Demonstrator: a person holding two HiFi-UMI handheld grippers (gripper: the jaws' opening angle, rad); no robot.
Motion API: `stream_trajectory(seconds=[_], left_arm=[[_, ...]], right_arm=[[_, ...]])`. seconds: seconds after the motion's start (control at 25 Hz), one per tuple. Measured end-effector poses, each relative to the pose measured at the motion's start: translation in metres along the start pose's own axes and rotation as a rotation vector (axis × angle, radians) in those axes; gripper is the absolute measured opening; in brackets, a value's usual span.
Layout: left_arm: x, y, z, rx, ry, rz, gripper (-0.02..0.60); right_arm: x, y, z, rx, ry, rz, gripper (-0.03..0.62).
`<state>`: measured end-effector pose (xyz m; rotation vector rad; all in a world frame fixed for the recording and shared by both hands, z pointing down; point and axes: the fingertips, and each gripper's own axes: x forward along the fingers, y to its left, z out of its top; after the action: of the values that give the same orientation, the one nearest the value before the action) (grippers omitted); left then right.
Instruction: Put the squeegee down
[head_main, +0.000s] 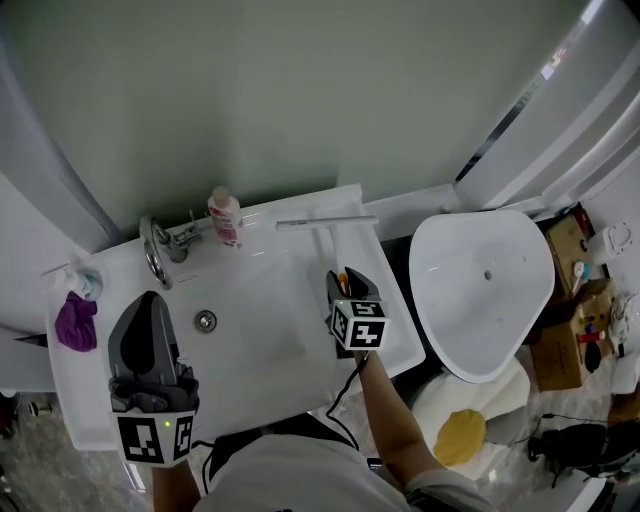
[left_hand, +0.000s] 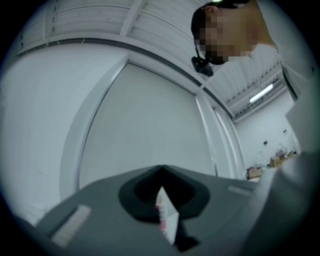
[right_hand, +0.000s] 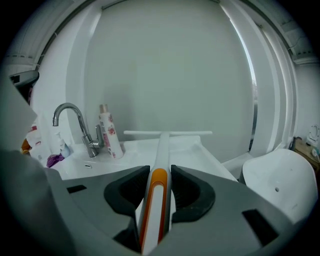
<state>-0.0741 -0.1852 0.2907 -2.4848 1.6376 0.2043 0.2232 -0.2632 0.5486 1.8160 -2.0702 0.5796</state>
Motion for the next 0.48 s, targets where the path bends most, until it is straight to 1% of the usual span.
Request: stream_trajectory(seconds=[0.28,0.48], left_arm=[[-0.006,0.010,-0.005,0.002,0.013,0.068,0.008],[-0.009,0.012,-0.005,0.010,0.020,0.100,0.008]], right_arm=[[0.029,-0.002,-0.013,-0.025,0.069,0.022,0.130],[0.045,-0.002,-0.020,-0.035,0.109,0.036,0.129]])
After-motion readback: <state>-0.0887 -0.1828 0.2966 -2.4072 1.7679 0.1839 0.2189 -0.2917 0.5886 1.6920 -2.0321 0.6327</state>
